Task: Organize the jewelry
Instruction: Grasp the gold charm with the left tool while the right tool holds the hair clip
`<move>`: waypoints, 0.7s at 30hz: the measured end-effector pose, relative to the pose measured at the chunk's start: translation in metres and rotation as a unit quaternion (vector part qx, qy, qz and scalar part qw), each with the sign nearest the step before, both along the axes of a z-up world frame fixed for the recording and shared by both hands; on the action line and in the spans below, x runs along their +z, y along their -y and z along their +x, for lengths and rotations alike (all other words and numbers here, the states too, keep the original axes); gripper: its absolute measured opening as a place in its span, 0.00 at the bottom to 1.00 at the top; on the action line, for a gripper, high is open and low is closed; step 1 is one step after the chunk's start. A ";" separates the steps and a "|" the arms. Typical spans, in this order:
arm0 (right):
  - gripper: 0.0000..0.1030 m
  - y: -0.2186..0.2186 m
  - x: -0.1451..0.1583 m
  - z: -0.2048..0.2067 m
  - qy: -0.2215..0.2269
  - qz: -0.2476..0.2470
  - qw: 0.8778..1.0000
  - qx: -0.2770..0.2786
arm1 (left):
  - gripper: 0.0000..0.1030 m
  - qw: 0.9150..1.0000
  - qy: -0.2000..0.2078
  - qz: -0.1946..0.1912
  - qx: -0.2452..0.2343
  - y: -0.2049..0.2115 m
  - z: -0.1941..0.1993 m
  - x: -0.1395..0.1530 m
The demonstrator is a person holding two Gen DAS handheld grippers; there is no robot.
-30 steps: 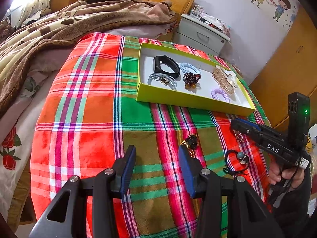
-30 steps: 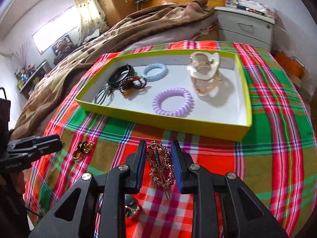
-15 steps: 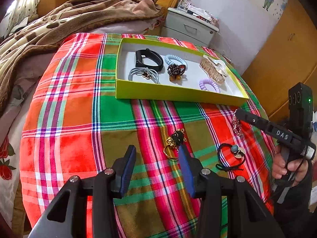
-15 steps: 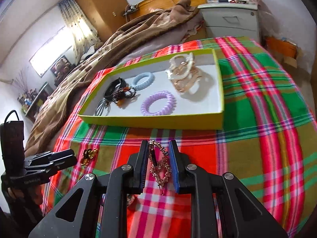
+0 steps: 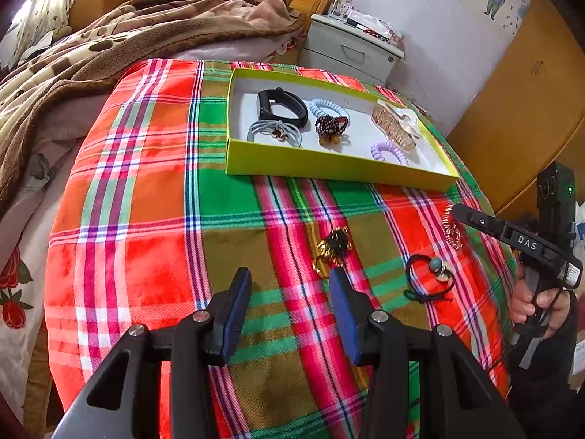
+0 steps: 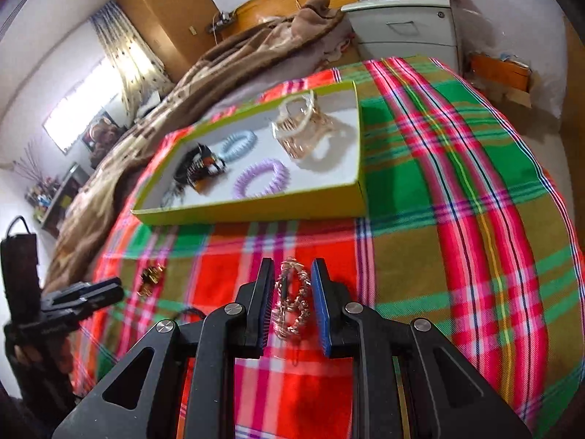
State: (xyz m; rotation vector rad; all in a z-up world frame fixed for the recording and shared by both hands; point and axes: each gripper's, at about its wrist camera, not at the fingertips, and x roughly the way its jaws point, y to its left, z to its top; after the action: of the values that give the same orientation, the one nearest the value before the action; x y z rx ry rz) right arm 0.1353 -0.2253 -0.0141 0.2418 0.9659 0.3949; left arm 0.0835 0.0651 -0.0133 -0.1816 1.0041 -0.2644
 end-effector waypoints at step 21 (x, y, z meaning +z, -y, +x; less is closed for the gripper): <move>0.34 -0.026 -0.003 -0.011 0.034 -0.101 0.994 0.014 | 0.45 0.997 0.006 0.048 -0.058 0.040 0.034 -0.001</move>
State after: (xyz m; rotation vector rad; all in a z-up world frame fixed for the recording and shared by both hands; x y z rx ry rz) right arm 0.1243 -0.1996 -0.0175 0.0316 0.9357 0.3269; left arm 0.1175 0.0250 -0.0146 -0.0346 1.0149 -0.3227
